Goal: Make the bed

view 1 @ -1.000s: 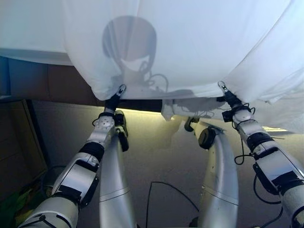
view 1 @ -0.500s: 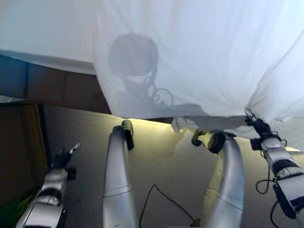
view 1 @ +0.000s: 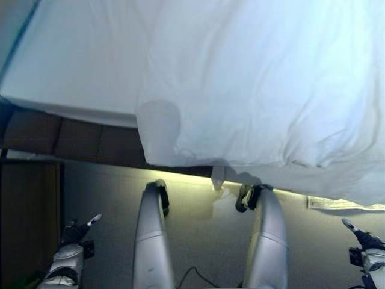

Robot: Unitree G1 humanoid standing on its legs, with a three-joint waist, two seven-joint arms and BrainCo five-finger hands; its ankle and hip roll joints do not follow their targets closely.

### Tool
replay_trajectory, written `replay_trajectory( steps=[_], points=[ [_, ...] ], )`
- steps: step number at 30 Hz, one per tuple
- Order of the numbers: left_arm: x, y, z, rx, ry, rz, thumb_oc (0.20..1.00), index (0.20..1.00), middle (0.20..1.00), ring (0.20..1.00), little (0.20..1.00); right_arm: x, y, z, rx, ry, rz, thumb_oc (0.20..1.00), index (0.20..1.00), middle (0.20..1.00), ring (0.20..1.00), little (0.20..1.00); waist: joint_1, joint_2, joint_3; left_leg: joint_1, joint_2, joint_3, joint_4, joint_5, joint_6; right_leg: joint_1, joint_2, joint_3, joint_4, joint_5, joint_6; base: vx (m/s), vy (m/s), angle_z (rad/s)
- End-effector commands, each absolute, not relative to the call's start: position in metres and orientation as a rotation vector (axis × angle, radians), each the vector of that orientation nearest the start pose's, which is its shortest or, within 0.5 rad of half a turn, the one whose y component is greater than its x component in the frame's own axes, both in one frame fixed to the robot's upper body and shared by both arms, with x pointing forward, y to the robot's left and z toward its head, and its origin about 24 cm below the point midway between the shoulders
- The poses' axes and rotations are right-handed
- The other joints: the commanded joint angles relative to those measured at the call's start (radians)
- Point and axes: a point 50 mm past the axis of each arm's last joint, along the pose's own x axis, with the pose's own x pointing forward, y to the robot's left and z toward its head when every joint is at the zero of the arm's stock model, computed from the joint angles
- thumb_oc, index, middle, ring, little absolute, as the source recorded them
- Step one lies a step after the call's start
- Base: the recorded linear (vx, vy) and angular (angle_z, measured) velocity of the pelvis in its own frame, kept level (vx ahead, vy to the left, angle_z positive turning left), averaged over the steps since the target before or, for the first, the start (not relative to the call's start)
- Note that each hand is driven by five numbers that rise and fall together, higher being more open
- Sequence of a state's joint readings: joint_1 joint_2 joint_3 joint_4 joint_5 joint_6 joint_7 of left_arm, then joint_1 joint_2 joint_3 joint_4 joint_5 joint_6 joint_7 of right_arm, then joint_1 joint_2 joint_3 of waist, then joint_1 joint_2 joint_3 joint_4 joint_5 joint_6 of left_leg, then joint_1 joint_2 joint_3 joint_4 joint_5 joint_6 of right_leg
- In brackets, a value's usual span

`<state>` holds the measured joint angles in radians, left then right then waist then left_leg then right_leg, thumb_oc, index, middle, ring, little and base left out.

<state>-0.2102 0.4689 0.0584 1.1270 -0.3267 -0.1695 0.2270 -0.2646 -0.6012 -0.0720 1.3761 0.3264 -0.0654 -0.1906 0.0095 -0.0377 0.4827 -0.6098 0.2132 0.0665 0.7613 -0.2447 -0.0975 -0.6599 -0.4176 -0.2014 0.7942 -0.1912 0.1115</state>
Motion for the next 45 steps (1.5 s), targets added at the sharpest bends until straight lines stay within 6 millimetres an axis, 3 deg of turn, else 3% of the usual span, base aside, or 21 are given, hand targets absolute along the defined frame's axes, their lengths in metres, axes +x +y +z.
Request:
replay_trajectory(
  steps=[1, 5, 7, 8, 9, 10, 14, 15, 19, 20, 25, 29, 30, 31, 32, 35, 37, 38, 42, 43, 45],
  points=[
    [0.186, 0.364, -0.055, 0.322, 0.605, 0.7, 1.0, 1.0, 1.0, 1.0, 1.0, 0.119, -0.421, -0.053, -0.257, 0.943, -0.943, 1.0, 1.0, 1.0, 1.0, 1.0, 0.006, 0.035, 0.037, 0.208, -0.007, 0.015, -0.18, 0.067, 0.016, 0.248, -0.016, -0.075, -0.095, -0.033, 0.018, 0.19, -0.063, 0.18],
    [0.194, 0.35, -0.047, 0.277, 0.466, 0.683, 1.0, 1.0, 1.0, 1.0, 1.0, 0.121, -0.425, -0.047, -0.232, 0.833, -1.055, 1.0, 1.0, 1.0, 1.0, 1.0, 0.005, 0.044, 0.027, 0.332, -0.005, 0.022, -0.281, 0.102, -0.004, 0.394, -0.002, -0.113, -0.216, 0.02, 0.043, 0.15, -0.01, 0.22],
    [0.193, 0.348, -0.02, 0.193, 0.233, 0.718, 1.0, 1.0, 1.0, 1.0, 1.0, 0.166, -0.409, -0.024, -0.216, 0.496, -0.976, 1.0, 1.0, 1.0, 1.0, 1.0, 0.004, 0.046, -0.035, 0.395, 0.002, 0.037, -0.384, 0.156, -0.019, 0.456, 0.019, -0.131, -0.316, 0.072, 0.061, 0.16, 0.004, -0.01],
    [0.192, 0.348, -0.02, 0.194, 0.234, 0.718, 1.0, 1.0, 1.0, 1.0, 1.0, 0.166, -0.408, -0.025, -0.217, 0.499, -0.976, 1.0, 1.0, 1.0, 1.0, 1.0, 0.004, 0.045, -0.036, 0.399, 0.002, 0.037, -0.387, 0.158, -0.019, 0.459, 0.02, -0.132, -0.32, 0.073, 0.061, 0.16, 0.0, -0.12],
    [0.192, 0.347, -0.005, 0.155, 0.113, 0.751, 1.0, 1.0, 1.0, 1.0, 1.0, 0.189, -0.389, -0.004, -0.28, 0.302, -0.874, 1.0, 1.0, 1.0, 1.0, 1.0, 0.005, 0.047, -0.08, 0.451, 0.002, 0.046, -0.462, 0.19, -0.025, 0.499, 0.037, -0.144, -0.387, 0.104, 0.069, 0.1, 0.004, -0.16],
    [0.192, 0.347, -0.005, 0.156, 0.113, 0.751, 1.0, 1.0, 1.0, 1.0, 1.0, 0.189, -0.389, -0.004, -0.281, 0.303, -0.874, 1.0, 1.0, 1.0, 1.0, 1.0, 0.005, 0.047, -0.084, 0.452, 0.002, 0.046, -0.471, 0.197, -0.024, 0.5, 0.039, -0.147, -0.396, 0.11, 0.068, 0.14, 0.0, -0.14],
    [0.205, 0.336, 0.041, 0.036, -0.164, 0.692, 1.0, 1.0, 1.0, 1.0, 1.0, 0.219, -0.357, 0.029, -0.159, 0.022, -0.762, 1.0, 1.0, 1.0, 1.0, 1.0, 0.015, 0.046, -0.173, 0.544, 0.006, 0.056, -0.594, 0.262, -0.039, 0.593, 0.057, -0.185, -0.516, 0.166, 0.082, 0.15, -0.024, 0.04],
    [0.212, 0.326, 0.066, -0.01, -0.294, 0.607, 1.0, 1.0, 1.0, 1.0, 1.0, 0.23, -0.34, 0.041, -0.087, -0.079, -0.669, 1.0, 1.0, 1.0, 1.0, 1.0, 0.021, 0.049, -0.22, 0.582, 0.01, 0.057, -0.643, 0.293, -0.048, 0.633, 0.068, -0.195, -0.564, 0.185, 0.092, 0.09, 0.002, 0.04],
    [0.221, 0.312, 0.091, -0.078, -0.41, 0.451, 1.0, 1.0, 1.0, 1.0, 1.0, 0.241, -0.317, 0.057, 0.006, -0.186, -0.522, 1.0, 1.0, 1.0, 1.0, 1.0, 0.024, 0.047, -0.284, 0.623, 0.012, 0.066, -0.679, 0.312, -0.057, 0.688, 0.08, -0.212, -0.622, 0.207, 0.101, 0.15, 0.003, 0.03],
    [0.233, 0.297, 0.101, -0.115, -0.436, 0.311, 1.0, 1.0, 1.0, 1.0, 1.0, 0.253, -0.301, 0.064, 0.06, -0.221, -0.415, 1.0, 1.0, 1.0, 1.0, 1.0, 0.025, 0.046, -0.317, 0.653, 0.011, 0.074, -0.691, 0.307, -0.06, 0.721, 0.081, -0.219, -0.641, 0.214, 0.107, 0.09, 0.013, -0.01],
    [0.244, 0.278, 0.108, -0.173, -0.46, 0.167, 1.0, 1.0, 1.0, 1.0, 1.0, 0.264, -0.277, 0.065, 0.125, -0.226, -0.271, 1.0, 1.0, 1.0, 1.0, 1.0, 0.023, 0.044, -0.354, 0.682, 0.006, 0.083, -0.695, 0.292, -0.058, 0.745, 0.082, -0.217, -0.664, 0.213, 0.106, 0.1, 0.02, -0.02],
    [0.27, 0.244, 0.126, -0.165, -0.482, -0.042, 1.0, 1.0, 1.0, 1.0, 1.0, 0.284, -0.248, 0.077, 0.138, -0.23, -0.093, 1.0, 1.0, 1.0, 1.0, 1.0, 0.018, 0.043, -0.332, 0.649, 0.003, 0.076, -0.656, 0.27, -0.052, 0.718, 0.079, -0.202, -0.644, 0.2, 0.102, -0.05, 0.015, -0.07],
    [0.29, 0.219, 0.138, -0.192, -0.5, -0.14, 1.0, 1.0, 1.0, 1.0, 1.0, 0.303, -0.229, 0.089, 0.135, -0.244, -0.014, 1.0, 1.0, 1.0, 1.0, 1.0, 0.01, 0.045, -0.289, 0.593, -0.001, 0.062, -0.622, 0.253, -0.048, 0.659, 0.069, -0.183, -0.611, 0.192, 0.097, -0.17, 0.014, 0.03],
    [0.29, 0.219, 0.138, -0.192, -0.501, -0.141, 1.0, 1.0, 1.0, 1.0, 1.0, 0.303, -0.23, 0.09, 0.135, -0.246, -0.014, 1.0, 1.0, 1.0, 1.0, 1.0, 0.01, 0.045, -0.291, 0.587, -0.002, 0.061, -0.623, 0.255, -0.047, 0.655, 0.068, -0.184, -0.612, 0.194, 0.097, -0.45, 0.036, -0.01],
    [0.307, 0.19, 0.155, -0.2, -0.53, -0.239, 1.0, 1.0, 1.0, 1.0, 1.0, 0.319, -0.208, 0.105, 0.167, -0.277, 0.057, 1.0, 1.0, 1.0, 1.0, 1.0, -0.002, 0.049, -0.22, 0.503, -0.01, 0.042, -0.575, 0.242, -0.039, 0.555, 0.061, -0.145, -0.548, 0.19, 0.09, -0.39, 0.044, -0.02],
    [0.324, 0.17, 0.169, -0.189, -0.542, -0.282, 1.0, 1.0, 1.0, 1.0, 1.0, 0.335, -0.186, 0.128, 0.158, -0.326, 0.128, 1.0, 1.0, 1.0, 1.0, 1.0, -0.014, 0.054, -0.157, 0.411, -0.02, 0.037, -0.516, 0.235, -0.027, 0.429, 0.051, -0.091, -0.485, 0.192, 0.084, -0.26, 0.055, -0.03],
    [0.325, 0.17, 0.17, -0.189, -0.545, -0.282, 1.0, 1.0, 1.0, 1.0, 1.0, 0.336, -0.186, 0.129, 0.158, -0.328, 0.128, 1.0, 1.0, 1.0, 1.0, 1.0, -0.011, 0.053, -0.157, 0.407, -0.02, 0.04, -0.509, 0.229, -0.027, 0.42, 0.049, -0.085, -0.474, 0.186, 0.084, -0.2, 0.05, -0.1],
    [0.339, 0.15, 0.188, -0.175, -0.572, -0.304, 1.0, 1.0, 1.0, 1.0, 1.0, 0.35, -0.166, 0.158, 0.139, -0.392, 0.177, 1.0, 1.0, 1.0, 1.0, 1.0, -0.018, 0.05, -0.096, 0.284, -0.029, 0.041, -0.42, 0.211, -0.013, 0.279, 0.035, -0.033, -0.401, 0.181, 0.08, -0.27, 0.053, -0.13],
    [0.348, 0.128, 0.197, -0.236, -0.571, -0.324, 1.0, 1.0, 1.0, 1.0, 1.0, 0.36, -0.157, 0.179, 0.128, -0.43, 0.187, 1.0, 1.0, 1.0, 1.0, 1.0, -0.026, 0.047, -0.043, 0.153, -0.039, 0.038, -0.312, 0.188, -0.003, 0.16, 0.019, 0.001, -0.331, 0.173, 0.073, -0.24, 0.03, -0.22],
    [0.351, 0.11, 0.204, -0.282, -0.571, -0.352, 1.0, 1.0, 1.0, 1.0, 1.0, 0.365, -0.15, 0.191, 0.146, -0.456, 0.191, 1.0, 1.0, 1.0, 1.0, 1.0, -0.033, 0.049, -0.005, 0.068, -0.043, 0.022, -0.219, 0.14, -0.005, 0.078, 0.009, 0.03, -0.233, 0.132, 0.078, -0.13, -0.003, 0.05],
    [0.351, 0.099, 0.211, -0.298, -0.573, -0.392, 1.0, 1.0, 1.0, 1.0, 1.0, 0.367, -0.146, 0.202, 0.161, -0.484, 0.204, 1.0, 1.0, 1.0, 1.0, 1.0, -0.039, 0.045, 0.022, -0.023, -0.047, 0.012, -0.132, 0.12, 0.001, -0.005, 0.004, 0.052, -0.145, 0.105, 0.065, -0.16, -0.006, 0.12]
  ],
)
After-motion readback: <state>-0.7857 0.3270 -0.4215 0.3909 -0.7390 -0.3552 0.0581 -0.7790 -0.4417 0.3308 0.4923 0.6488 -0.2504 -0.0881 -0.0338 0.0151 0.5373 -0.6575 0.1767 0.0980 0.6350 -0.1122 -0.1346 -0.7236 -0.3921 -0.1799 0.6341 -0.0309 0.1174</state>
